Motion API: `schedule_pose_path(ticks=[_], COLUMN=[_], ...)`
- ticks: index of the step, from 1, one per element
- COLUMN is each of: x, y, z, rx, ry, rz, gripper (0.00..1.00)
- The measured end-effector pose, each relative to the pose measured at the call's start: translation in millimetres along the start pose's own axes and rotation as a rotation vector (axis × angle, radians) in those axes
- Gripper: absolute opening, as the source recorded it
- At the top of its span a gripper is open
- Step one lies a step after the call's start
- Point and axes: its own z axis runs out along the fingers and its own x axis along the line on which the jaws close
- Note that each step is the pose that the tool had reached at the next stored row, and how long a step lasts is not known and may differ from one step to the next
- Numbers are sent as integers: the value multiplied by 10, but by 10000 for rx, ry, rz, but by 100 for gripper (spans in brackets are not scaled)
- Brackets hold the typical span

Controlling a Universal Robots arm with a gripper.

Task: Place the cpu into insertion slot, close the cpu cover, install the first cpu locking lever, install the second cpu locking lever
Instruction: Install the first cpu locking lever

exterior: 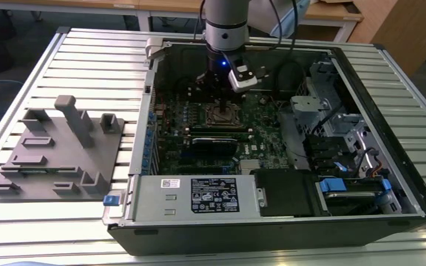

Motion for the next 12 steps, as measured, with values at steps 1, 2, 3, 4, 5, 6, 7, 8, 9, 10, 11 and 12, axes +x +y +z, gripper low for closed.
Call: schedule_pose_path(ticks=[1, 2, 3, 4, 5, 6, 7, 8, 9, 10, 11, 12], x=[0, 0, 0, 0, 0, 0, 0, 1, 1, 1, 1, 1], y=[0, 1, 1, 1, 1, 1, 1, 1, 1, 1, 1, 1], z=[1, 2, 3, 5, 6, 6, 6, 6, 6, 6, 6, 6], rx=[-1, -6, -13, -22, -28, -32, -33, -34, -34, -37, -39, -40], ry=[-6, -13, -20, -26, -31, -34, -35, -36, -35, -36, -35, -35], rz=[-98, -192, -289, -383, -461, -515, -542, -542, -542, -542, -542, -541], gripper=[10, 10, 10, 10, 10, 10, 10, 10, 10, 10, 10, 10])
